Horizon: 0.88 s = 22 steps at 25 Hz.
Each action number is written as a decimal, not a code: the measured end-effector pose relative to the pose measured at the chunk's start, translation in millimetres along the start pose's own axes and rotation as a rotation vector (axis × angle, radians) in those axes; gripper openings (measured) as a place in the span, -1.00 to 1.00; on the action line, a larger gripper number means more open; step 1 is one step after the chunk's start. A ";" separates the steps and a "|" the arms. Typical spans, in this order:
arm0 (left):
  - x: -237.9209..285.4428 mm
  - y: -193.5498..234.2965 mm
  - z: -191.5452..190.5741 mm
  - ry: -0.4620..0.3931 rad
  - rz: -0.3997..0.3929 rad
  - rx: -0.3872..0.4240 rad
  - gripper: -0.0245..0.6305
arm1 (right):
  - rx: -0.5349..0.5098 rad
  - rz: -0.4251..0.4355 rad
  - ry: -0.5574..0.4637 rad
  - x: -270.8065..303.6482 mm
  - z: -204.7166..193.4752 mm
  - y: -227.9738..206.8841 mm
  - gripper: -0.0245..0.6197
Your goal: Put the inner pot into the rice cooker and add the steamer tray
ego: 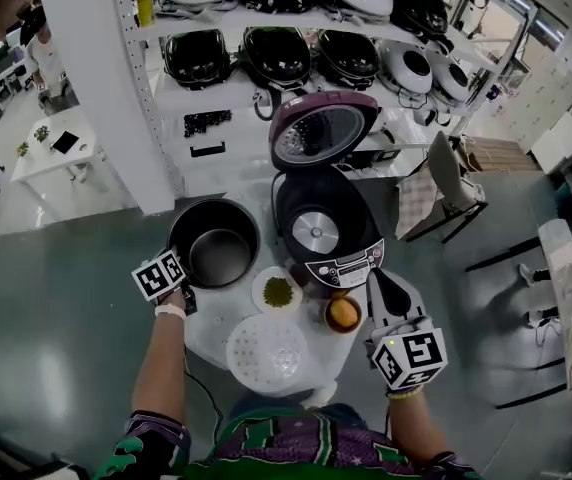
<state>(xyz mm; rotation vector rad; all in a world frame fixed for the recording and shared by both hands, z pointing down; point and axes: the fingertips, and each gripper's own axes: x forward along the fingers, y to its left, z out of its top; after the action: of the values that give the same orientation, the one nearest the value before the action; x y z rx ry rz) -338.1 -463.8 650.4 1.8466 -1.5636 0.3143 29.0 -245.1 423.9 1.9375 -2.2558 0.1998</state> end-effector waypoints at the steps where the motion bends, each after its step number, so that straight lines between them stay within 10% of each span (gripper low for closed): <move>1: -5.6 -2.2 0.9 -0.006 -0.006 -0.006 -0.81 | 0.000 0.002 -0.003 -1.2 1.6 0.8 -0.90; 22: -115.2 -82.5 22.2 -0.136 -0.040 -0.053 -0.81 | -0.008 0.139 -0.074 -5.3 27.2 -35.8 -0.90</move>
<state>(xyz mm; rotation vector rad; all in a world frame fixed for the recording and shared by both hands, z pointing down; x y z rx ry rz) -294.4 -385.6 538.3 1.8889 -1.6077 0.1294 64.2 -250.9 396.0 1.8138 -2.4375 0.1378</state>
